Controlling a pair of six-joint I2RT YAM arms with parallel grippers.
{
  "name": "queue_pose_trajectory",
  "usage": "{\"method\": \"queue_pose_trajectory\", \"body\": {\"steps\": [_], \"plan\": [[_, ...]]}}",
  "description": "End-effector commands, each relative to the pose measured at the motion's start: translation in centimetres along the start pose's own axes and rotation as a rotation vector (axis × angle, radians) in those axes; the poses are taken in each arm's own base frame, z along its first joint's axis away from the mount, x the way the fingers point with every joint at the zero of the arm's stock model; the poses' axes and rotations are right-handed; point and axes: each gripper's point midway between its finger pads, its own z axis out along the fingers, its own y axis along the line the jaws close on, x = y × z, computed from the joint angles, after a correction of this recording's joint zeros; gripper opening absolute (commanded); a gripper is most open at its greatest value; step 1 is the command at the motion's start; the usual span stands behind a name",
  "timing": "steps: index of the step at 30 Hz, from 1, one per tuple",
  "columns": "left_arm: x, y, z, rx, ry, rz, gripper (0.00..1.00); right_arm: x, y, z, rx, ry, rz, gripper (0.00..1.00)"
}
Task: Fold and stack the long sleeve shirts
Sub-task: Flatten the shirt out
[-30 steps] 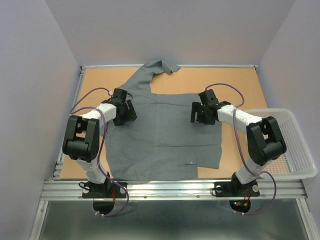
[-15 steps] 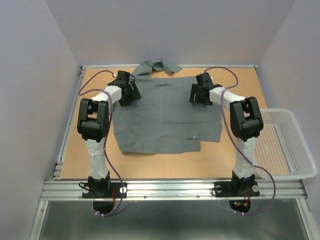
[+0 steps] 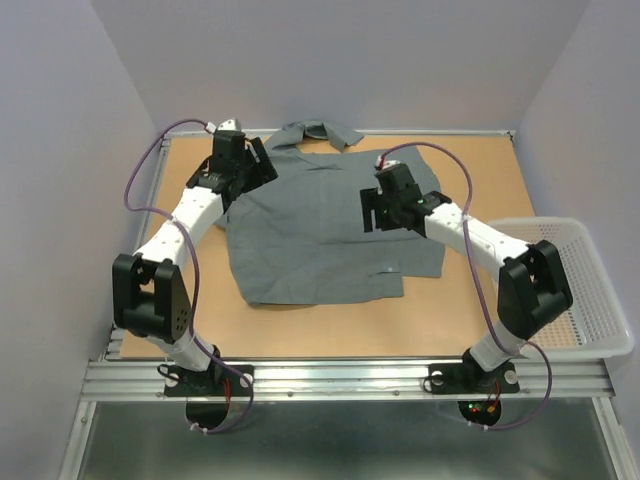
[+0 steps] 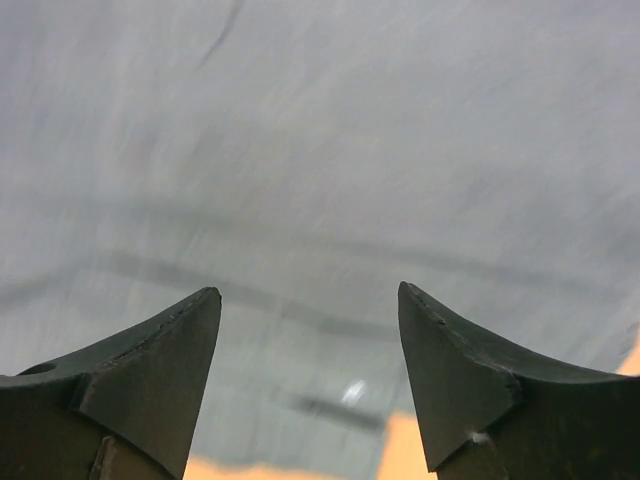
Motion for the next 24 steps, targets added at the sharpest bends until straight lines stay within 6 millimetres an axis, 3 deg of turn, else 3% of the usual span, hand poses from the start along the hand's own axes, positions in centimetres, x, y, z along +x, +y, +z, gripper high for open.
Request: {"method": "queue_pose_trajectory", "body": {"steps": [1,3,6,9,12,17,20,24], "plan": [[5.5,1.4,-0.4,-0.044,0.1,0.051,0.82,7.2,4.1,-2.1,-0.103,0.152,-0.097,0.75],[7.8,1.6,-0.4,-0.047,0.139,0.067,0.82,9.8,6.2,-3.0,-0.15,0.194,-0.147,0.7],[9.6,1.4,0.2,-0.033,0.169,0.068,0.82,12.5,8.0,-3.2,-0.171,0.235,-0.203,0.65],[11.0,1.4,1.4,-0.032,0.195,0.059,0.82,13.7,8.6,-2.4,-0.144,0.23,-0.225,0.56],[12.1,1.9,3.0,-0.05,0.224,0.054,0.82,14.5,8.7,-1.8,-0.142,0.232,-0.225,0.5],[13.1,2.2,5.0,-0.069,0.244,0.038,0.82,18.7,7.2,-0.9,-0.108,0.332,-0.249,0.48],[13.5,2.3,6.0,-0.082,0.259,0.029,0.82,21.3,7.1,-1.5,-0.125,0.4,-0.248,0.48],[13.7,2.7,6.8,-0.108,0.263,0.028,0.82,23.7,6.8,-3.9,-0.143,0.484,-0.236,0.47]]}}
